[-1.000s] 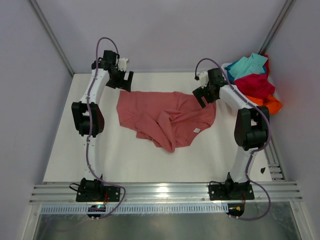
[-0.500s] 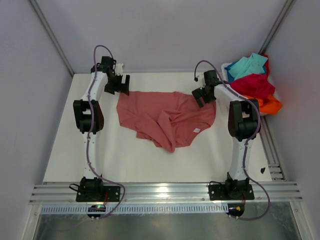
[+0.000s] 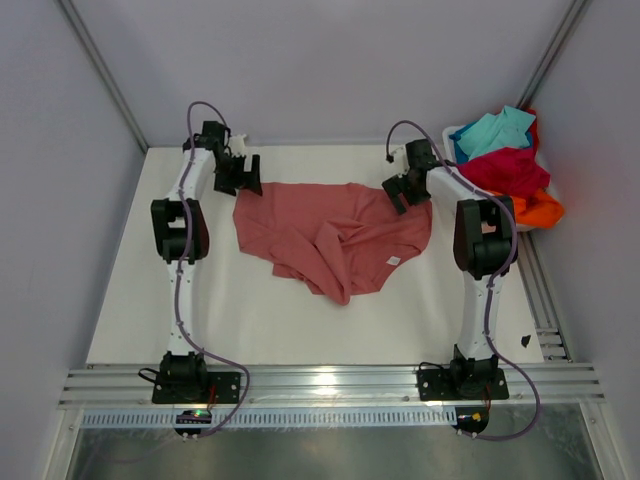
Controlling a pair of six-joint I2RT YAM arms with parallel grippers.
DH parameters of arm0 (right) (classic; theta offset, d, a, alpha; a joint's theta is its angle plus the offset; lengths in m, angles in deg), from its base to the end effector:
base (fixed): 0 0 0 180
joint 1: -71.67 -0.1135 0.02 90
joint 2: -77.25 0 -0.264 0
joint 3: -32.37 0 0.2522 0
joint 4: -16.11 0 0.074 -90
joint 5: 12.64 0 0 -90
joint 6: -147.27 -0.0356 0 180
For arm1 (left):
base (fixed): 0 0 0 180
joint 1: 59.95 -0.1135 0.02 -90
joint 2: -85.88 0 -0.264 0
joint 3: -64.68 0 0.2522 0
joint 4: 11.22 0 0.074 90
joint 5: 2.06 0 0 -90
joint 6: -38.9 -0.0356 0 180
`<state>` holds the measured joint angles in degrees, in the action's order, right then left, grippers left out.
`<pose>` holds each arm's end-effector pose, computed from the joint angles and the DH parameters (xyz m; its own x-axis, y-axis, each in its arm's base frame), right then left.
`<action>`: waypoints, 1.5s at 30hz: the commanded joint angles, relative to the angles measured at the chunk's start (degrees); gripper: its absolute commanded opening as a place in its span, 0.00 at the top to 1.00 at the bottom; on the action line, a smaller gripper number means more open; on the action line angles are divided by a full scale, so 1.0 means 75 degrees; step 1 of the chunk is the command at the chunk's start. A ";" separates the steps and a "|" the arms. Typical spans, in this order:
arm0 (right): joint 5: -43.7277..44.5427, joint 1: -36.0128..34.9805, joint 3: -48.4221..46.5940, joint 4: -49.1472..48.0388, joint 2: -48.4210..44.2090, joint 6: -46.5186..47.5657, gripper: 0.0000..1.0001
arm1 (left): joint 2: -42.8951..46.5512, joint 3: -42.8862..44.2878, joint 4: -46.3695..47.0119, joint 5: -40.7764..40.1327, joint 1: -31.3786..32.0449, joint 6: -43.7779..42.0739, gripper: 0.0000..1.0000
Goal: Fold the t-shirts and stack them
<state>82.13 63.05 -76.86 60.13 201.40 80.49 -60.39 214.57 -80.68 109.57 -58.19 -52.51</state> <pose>0.4635 0.0673 0.1733 -0.7362 -0.5090 -0.4461 -0.4322 0.8608 -0.2689 0.5344 -0.0296 0.1783 -0.9073 0.0508 -0.4174 0.2017 0.9235 -0.3262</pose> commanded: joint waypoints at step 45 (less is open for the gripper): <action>0.0440 -0.0010 -0.2833 0.0714 0.1258 0.0559 0.97 | 0.0905 0.0294 0.1297 -0.1230 -0.0211 -0.0820 1.00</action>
<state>82.44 62.72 -92.96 69.18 211.09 82.85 -61.51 216.02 -77.47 106.29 -59.28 -56.29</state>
